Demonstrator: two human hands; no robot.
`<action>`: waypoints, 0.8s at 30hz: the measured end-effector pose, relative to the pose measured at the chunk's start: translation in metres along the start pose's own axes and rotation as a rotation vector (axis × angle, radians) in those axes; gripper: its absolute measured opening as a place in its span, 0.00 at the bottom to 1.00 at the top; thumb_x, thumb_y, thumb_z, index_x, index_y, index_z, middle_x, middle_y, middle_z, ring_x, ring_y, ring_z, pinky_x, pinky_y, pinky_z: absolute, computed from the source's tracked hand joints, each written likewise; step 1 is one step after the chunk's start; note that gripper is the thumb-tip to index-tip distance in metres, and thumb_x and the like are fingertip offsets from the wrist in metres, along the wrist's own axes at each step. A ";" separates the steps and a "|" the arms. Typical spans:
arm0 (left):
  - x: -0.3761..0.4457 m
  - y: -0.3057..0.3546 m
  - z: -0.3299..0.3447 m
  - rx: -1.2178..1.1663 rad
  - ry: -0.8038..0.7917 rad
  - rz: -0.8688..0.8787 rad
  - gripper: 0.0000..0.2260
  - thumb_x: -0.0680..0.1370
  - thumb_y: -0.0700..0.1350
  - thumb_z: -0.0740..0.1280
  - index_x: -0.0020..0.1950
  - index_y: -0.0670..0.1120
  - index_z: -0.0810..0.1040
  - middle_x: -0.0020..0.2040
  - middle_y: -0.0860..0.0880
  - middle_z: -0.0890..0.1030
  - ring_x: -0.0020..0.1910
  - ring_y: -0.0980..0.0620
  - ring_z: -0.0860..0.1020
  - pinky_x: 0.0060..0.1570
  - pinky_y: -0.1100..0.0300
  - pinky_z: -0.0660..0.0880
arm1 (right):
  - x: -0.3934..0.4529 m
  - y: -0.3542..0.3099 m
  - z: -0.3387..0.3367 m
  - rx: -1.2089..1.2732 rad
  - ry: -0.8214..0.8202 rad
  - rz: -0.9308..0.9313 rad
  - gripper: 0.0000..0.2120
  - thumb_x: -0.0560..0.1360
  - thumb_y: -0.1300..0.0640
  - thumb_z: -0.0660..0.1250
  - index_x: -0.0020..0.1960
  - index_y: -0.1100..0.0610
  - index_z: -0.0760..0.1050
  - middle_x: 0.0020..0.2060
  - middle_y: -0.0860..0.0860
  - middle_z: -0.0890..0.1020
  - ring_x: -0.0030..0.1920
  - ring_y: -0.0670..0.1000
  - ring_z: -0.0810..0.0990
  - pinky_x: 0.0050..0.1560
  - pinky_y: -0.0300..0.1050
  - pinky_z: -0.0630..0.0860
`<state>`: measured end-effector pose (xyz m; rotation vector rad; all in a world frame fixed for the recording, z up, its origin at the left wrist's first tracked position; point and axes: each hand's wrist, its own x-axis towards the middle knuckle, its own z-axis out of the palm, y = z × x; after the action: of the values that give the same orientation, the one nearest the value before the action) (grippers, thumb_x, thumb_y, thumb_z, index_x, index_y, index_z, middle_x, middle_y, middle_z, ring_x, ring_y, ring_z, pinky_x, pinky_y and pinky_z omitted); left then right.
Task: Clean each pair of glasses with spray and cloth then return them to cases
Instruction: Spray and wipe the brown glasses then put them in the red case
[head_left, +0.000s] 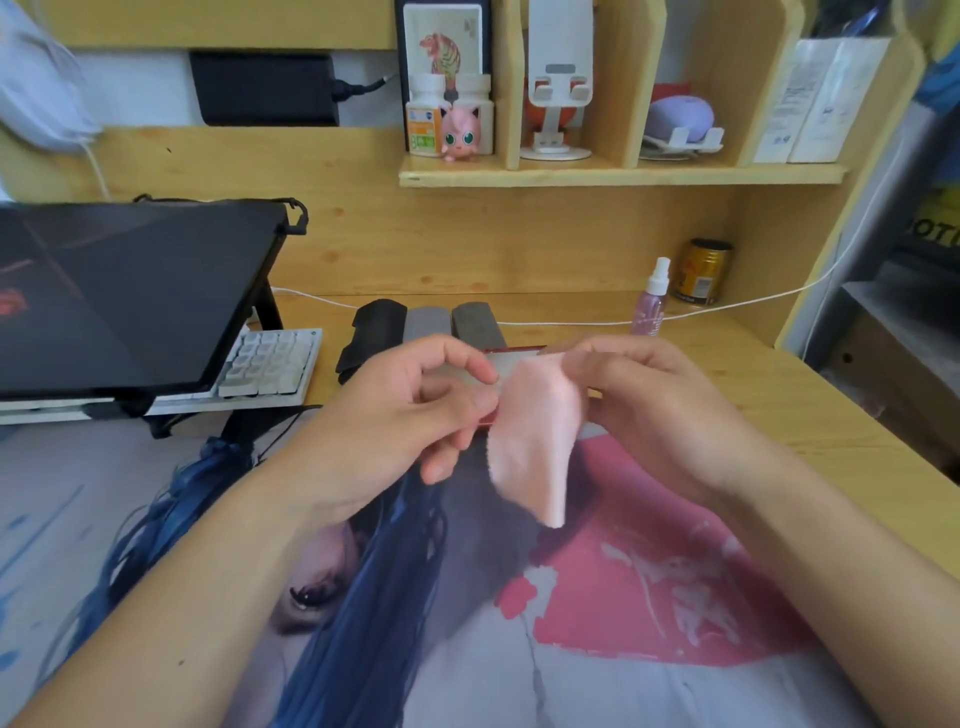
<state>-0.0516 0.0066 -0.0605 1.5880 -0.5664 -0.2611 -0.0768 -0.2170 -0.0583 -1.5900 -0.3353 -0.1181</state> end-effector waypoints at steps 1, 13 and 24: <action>-0.001 0.000 -0.002 -0.067 -0.058 -0.033 0.09 0.75 0.46 0.74 0.53 0.46 0.81 0.33 0.44 0.74 0.28 0.49 0.69 0.31 0.59 0.70 | 0.000 0.000 0.000 -0.032 0.027 -0.021 0.16 0.72 0.55 0.68 0.40 0.70 0.77 0.43 0.75 0.76 0.43 0.58 0.72 0.47 0.56 0.66; -0.001 -0.019 0.015 -0.058 -0.169 -0.097 0.06 0.75 0.41 0.72 0.51 0.45 0.83 0.52 0.49 0.85 0.54 0.50 0.82 0.61 0.56 0.74 | -0.007 -0.022 -0.008 -0.526 0.070 -0.399 0.13 0.81 0.61 0.65 0.38 0.61 0.79 0.38 0.53 0.80 0.40 0.48 0.77 0.43 0.40 0.71; -0.002 0.002 -0.001 -0.617 -0.078 0.016 0.05 0.67 0.38 0.64 0.35 0.46 0.69 0.35 0.49 0.72 0.35 0.51 0.72 0.35 0.59 0.71 | -0.004 -0.011 -0.004 0.231 0.127 0.109 0.13 0.72 0.58 0.64 0.35 0.55 0.60 0.33 0.55 0.61 0.35 0.57 0.55 0.35 0.52 0.52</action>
<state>-0.0534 0.0085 -0.0590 0.9795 -0.4964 -0.4402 -0.0833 -0.2217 -0.0489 -1.3615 -0.1567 -0.0920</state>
